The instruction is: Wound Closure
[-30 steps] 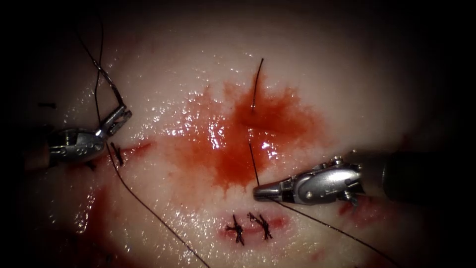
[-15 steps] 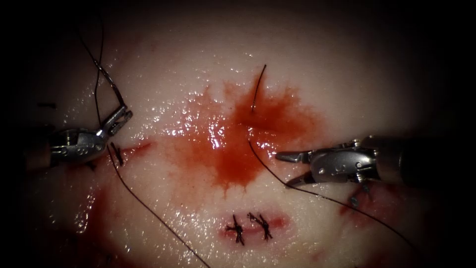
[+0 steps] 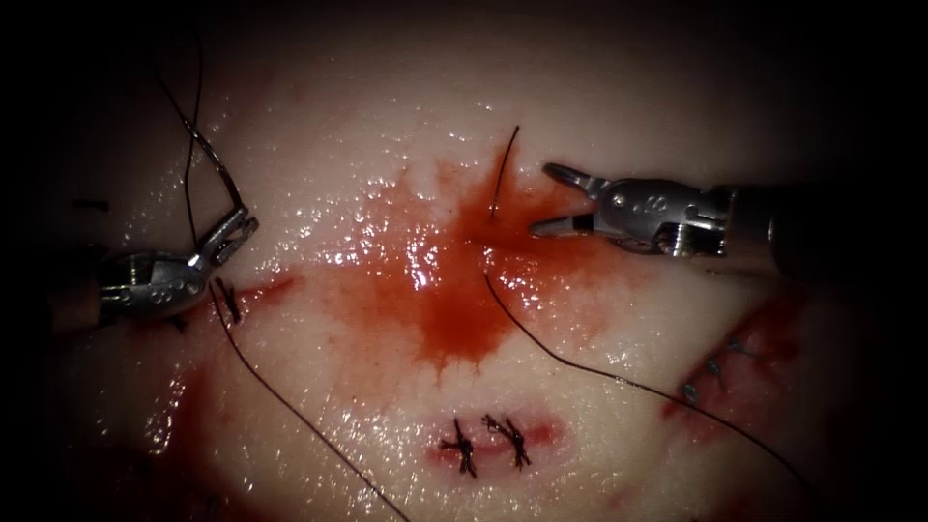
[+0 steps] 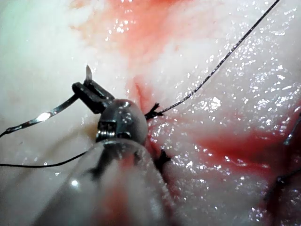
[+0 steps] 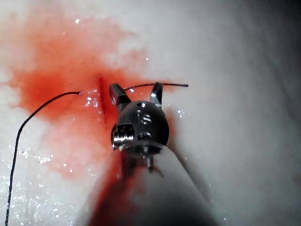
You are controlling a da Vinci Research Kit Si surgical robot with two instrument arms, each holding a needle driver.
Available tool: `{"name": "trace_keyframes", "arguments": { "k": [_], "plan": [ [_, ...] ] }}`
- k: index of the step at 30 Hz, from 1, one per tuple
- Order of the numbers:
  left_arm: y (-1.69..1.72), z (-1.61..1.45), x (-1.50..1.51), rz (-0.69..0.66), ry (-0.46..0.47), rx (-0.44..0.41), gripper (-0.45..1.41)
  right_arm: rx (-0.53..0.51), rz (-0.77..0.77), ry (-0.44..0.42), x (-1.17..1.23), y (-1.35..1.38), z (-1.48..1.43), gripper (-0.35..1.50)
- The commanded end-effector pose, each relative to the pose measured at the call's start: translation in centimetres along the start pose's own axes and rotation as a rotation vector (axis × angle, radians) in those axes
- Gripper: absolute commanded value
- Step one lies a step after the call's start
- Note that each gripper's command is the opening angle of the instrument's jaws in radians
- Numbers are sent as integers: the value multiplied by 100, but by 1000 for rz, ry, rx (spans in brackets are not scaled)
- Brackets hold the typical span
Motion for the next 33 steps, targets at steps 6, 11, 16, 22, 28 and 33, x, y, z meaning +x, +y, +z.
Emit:
{"name": "trace_keyframes", "arguments": {
  "k": [6, 11, 16, 22, 28, 33],
  "plan": [
    [4, 7, -3, -6, 1, 1, -45, 90, 346, 0, -6, 32, 23, 138],
    [4, 7, -3, -5, 1, 1, -45, 201, 553, -25, -21, 45, 39, 141],
    [4, 6, -3, -5, 0, 2, -45, 353, 769, -52, -37, 51, 61, 141],
    [4, 6, -3, -5, 0, 2, -45, 453, 863, -60, -34, 55, 70, 143],
    [4, 5, -4, -5, 0, 2, -45, 539, 882, -45, -26, 41, 85, 141],
    [4, 6, -4, -5, 0, 2, -45, 548, 879, -41, -23, 39, 92, 141]
  ]
}}
